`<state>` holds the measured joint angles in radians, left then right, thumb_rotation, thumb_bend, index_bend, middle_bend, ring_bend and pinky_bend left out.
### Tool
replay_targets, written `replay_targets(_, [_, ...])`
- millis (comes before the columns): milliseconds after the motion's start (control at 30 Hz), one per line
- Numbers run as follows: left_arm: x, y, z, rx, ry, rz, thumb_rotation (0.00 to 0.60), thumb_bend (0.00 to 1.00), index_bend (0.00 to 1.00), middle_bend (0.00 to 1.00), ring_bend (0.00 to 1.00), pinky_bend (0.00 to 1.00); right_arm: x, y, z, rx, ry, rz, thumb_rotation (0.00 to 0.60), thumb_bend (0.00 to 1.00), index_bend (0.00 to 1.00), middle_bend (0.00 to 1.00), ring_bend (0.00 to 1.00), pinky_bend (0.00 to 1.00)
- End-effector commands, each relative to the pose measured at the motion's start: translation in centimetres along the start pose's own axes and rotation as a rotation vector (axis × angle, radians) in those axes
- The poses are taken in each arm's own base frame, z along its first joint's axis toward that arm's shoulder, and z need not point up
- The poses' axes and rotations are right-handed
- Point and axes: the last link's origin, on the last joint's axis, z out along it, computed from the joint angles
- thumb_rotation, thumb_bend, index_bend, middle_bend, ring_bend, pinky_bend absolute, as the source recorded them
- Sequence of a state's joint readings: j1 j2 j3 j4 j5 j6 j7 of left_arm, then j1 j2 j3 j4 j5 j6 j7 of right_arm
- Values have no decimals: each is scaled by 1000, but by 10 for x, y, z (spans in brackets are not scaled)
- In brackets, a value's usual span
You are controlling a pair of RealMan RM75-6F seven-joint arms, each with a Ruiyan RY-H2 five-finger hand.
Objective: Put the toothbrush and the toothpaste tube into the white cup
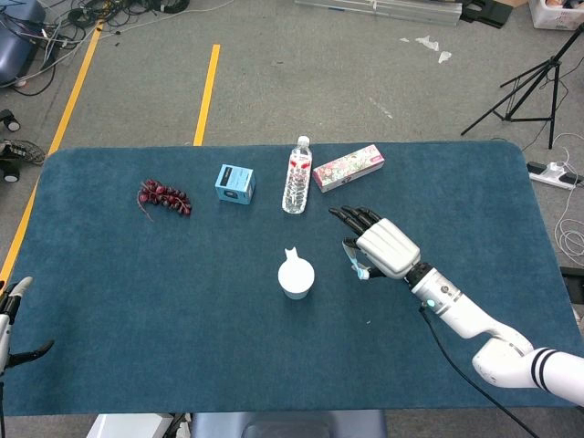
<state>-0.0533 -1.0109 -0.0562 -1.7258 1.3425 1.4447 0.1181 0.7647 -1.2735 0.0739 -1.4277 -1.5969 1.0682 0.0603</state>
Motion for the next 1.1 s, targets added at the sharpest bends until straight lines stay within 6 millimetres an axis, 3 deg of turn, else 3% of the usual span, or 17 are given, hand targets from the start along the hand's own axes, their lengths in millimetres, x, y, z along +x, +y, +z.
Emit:
replay_targets(33, [0, 0, 0, 1, 1, 0, 600, 0, 88, 160, 59, 151, 13, -7, 7, 4, 22, 25, 600, 210, 608, 18, 0, 156])
replay_targets(467, [3, -4, 0, 12, 7, 0, 600, 0, 88, 160, 59, 157, 35, -31, 27, 10, 47, 215, 600, 210, 611, 25, 0, 156])
replay_targets(1100, [6, -6, 0, 22, 12, -8, 600, 0, 88, 161, 66, 172, 25, -58, 39, 27, -32, 490, 600, 210, 611, 26, 0, 156])
